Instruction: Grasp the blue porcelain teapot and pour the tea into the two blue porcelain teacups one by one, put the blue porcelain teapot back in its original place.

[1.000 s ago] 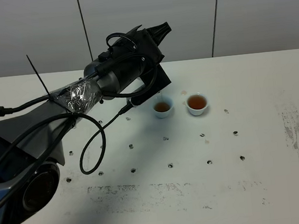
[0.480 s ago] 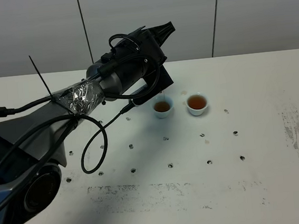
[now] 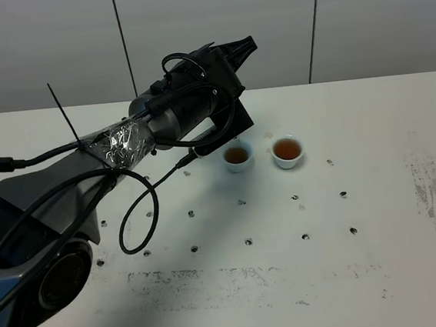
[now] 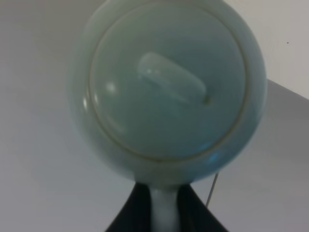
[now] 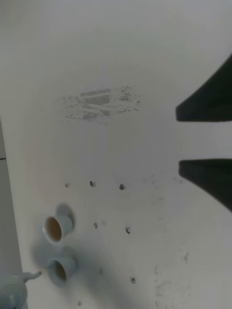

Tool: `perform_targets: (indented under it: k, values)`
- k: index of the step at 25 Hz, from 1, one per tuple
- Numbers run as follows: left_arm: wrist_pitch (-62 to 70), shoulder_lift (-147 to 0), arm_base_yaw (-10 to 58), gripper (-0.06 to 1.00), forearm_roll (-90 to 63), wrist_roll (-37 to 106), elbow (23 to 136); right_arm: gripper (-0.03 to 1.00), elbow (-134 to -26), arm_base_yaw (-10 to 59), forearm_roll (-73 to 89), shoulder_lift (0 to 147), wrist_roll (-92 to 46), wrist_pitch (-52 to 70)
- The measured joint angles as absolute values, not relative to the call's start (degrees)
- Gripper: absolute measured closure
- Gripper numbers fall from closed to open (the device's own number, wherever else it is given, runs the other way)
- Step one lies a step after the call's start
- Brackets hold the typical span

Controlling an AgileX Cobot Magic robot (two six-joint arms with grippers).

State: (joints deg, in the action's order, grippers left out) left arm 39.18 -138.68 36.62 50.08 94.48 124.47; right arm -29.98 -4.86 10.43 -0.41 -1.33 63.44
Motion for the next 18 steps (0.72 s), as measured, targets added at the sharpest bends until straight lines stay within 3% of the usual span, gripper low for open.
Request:
perform_targets:
  k: [18]
  values:
    - [39.0, -139.0, 36.7, 0.82, 50.1, 95.4, 124.5, 0.76, -30.0, -4.9, 10.4, -0.4, -1.3, 63.4]
